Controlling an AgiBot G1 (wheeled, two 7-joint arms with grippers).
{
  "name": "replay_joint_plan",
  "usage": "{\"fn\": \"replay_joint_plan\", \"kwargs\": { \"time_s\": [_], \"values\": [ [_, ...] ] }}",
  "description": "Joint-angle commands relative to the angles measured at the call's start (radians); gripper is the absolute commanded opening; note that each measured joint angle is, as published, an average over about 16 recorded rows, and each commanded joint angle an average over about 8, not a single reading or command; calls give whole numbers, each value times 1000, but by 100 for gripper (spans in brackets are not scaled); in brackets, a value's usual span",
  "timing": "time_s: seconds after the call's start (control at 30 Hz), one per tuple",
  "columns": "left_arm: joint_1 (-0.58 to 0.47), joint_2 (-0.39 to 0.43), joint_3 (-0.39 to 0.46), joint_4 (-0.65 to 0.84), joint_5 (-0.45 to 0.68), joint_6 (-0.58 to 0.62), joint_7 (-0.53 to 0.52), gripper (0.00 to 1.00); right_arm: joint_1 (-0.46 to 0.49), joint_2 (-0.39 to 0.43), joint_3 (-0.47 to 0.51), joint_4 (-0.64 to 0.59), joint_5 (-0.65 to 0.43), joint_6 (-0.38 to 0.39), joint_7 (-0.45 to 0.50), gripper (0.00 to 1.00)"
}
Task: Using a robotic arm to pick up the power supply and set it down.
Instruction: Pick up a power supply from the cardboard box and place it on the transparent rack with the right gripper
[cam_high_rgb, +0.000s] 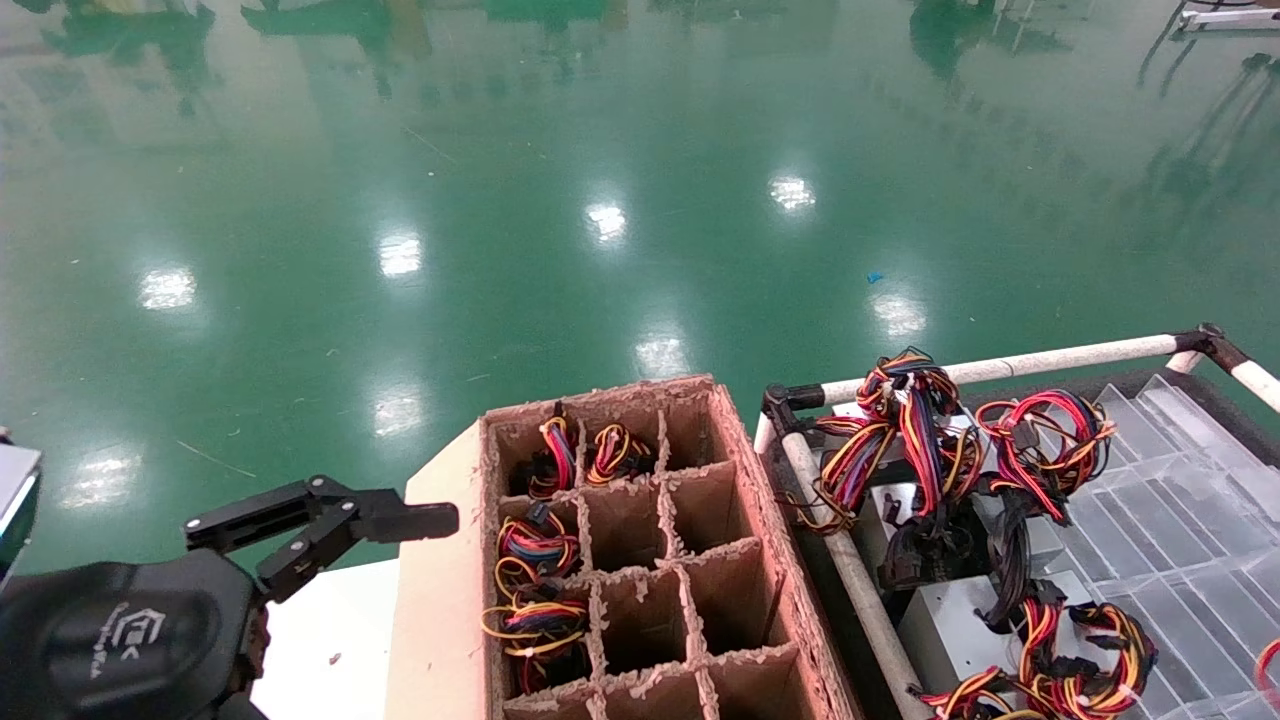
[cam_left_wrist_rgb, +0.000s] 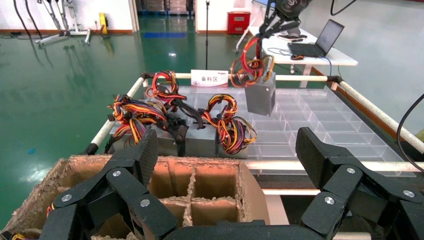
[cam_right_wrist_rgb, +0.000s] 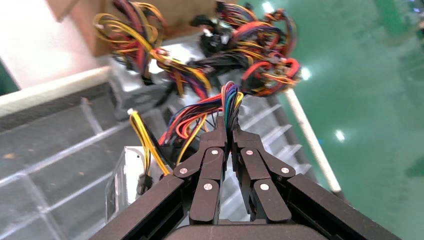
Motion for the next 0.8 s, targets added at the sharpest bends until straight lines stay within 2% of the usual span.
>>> {"fn": "replay_joint_plan", "kwargs": {
  "time_s": [0.03,0.23,0.37,0.8],
  "values": [
    [0,0,0,0,0,0,0,100,-19,2,-32,-4,26,0,-38,0],
    [0,0,0,0,0,0,0,100,-71,-1,-87,20,95,6,-78,0],
    [0,0,0,0,0,0,0,100,-98,-27,-88,35,105,14,-95,0],
    [0,0,0,0,0,0,0,100,-114,-146,16,33,-9,33,-63,0]
  ]
}}
